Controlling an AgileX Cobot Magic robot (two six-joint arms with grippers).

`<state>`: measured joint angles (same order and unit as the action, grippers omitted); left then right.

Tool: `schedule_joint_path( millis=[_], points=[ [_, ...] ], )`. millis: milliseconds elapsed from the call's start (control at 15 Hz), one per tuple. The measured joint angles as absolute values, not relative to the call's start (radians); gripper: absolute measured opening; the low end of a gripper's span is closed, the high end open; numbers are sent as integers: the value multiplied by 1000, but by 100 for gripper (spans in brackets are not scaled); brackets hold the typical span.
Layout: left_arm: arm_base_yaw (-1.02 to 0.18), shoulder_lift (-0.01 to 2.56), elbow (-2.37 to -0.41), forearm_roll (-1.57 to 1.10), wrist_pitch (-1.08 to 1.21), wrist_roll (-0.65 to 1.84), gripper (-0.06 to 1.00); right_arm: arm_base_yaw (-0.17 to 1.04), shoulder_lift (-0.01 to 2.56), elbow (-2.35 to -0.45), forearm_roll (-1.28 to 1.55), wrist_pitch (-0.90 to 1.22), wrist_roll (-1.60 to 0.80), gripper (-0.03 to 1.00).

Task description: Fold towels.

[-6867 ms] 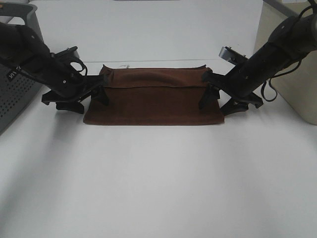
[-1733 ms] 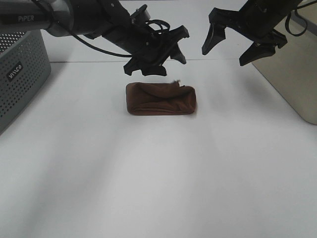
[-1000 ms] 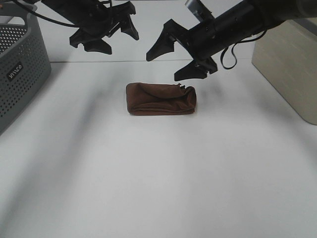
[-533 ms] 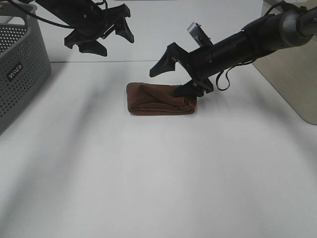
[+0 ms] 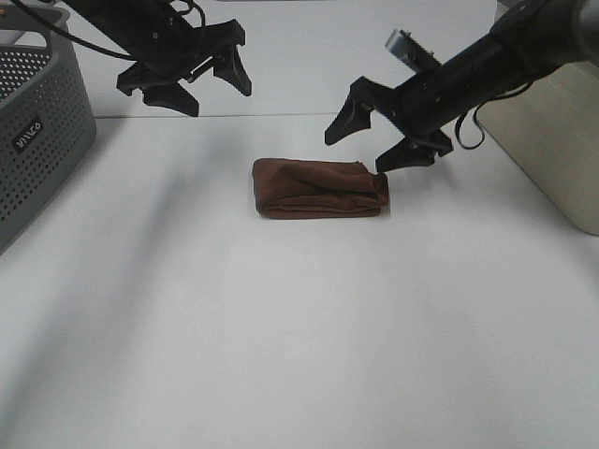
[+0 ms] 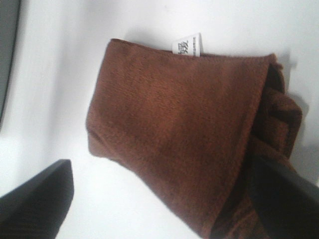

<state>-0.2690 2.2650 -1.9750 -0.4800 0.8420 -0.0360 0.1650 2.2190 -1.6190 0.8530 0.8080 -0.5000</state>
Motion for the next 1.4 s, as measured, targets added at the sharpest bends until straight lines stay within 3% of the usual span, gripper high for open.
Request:
schedule_joint_path(
  millis=[600, 800, 1000, 1400],
  points=[
    [-280, 1890, -1975, -150, 1201, -36, 76, 164, 1808, -1619, 516, 1181, -218, 89],
    [-280, 1754, -1884, -15, 1205, -74, 76, 164, 1707, -1598, 439, 1205, -180, 89],
    [-280, 1527, -1582, 50, 1207, -92, 76, 164, 1533, -1467, 383, 1206, -164, 89],
    [-280, 914, -965, 53, 1123, -94, 76, 164, 1028, -1001, 328, 1209, -163, 89]
  ],
)
